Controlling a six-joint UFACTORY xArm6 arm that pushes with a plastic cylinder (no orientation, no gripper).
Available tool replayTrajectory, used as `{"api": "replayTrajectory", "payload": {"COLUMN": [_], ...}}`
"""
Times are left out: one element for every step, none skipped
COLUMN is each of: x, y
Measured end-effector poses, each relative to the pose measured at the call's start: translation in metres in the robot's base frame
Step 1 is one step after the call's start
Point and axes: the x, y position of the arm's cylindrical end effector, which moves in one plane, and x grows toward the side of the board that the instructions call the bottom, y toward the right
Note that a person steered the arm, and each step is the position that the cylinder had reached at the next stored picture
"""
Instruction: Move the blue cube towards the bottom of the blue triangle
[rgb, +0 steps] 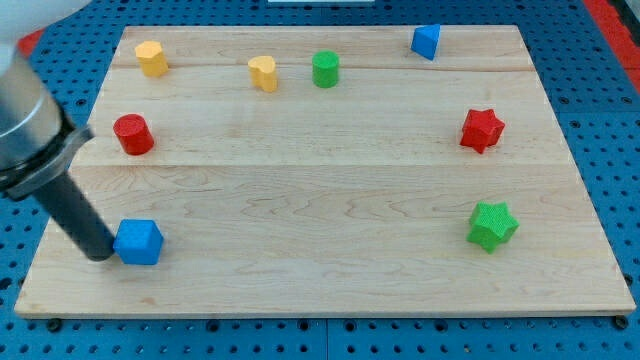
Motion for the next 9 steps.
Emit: {"api": "replayTrajectory", "payload": {"x": [0.001, -0.002, -0.024, -0.058, -0.084, -0.108, -0.154, -0.198, -0.233], "y": [0.056, 0.103, 0.149, 0.176, 0.224, 0.263, 0.286, 0.313, 0.336]}}
